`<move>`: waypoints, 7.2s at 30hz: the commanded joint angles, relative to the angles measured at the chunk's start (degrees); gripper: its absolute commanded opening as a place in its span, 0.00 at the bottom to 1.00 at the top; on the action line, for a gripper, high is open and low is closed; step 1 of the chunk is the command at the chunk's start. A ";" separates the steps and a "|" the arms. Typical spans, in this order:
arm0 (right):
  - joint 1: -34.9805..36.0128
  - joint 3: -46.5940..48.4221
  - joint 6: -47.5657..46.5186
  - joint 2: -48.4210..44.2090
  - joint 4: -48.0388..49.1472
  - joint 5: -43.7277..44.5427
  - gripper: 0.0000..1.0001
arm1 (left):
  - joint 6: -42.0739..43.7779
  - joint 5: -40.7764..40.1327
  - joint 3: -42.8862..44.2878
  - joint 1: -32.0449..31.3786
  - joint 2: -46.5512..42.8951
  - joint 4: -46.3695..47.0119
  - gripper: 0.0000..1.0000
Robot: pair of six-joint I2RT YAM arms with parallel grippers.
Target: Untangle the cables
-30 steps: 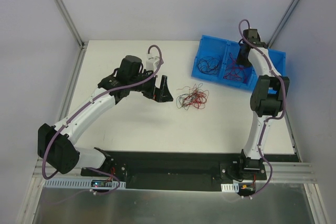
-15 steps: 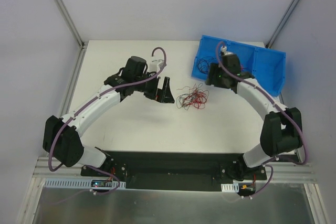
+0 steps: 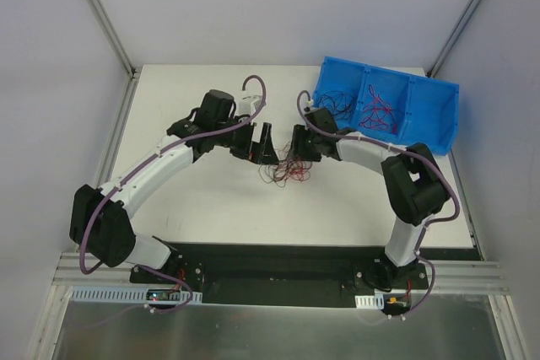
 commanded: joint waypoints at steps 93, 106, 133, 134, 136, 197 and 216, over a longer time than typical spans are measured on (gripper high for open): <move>13.20 61.89 -26.04 -44.79 -20.78 3.10 0.00 | -15.37 -22.59 -7.35 1.16 22.48 6.14 0.84; 13.20 54.43 -35.27 -47.33 -17.96 18.73 0.00 | -17.38 -22.24 -11.47 5.64 16.77 6.41 0.87; 13.20 49.49 -27.99 -52.08 -15.32 9.17 0.00 | -14.49 -25.12 9.51 -9.64 27.65 -0.44 0.89; 13.20 51.07 -27.81 -52.08 -15.23 8.82 0.00 | -14.14 -27.23 9.79 -9.29 28.27 -0.88 0.89; 13.20 52.93 -27.72 -53.04 -13.83 7.85 0.00 | -12.82 -30.40 9.79 -8.15 28.45 -1.67 0.89; -28.98 63.05 -27.64 -14.47 -2.22 16.29 0.00 | 4.06 -7.91 12.34 4.33 -1.34 -9.41 0.99; -33.12 51.38 -23.94 -7.26 0.23 14.44 0.00 | 3.71 -7.04 12.34 5.74 -0.73 -9.41 0.98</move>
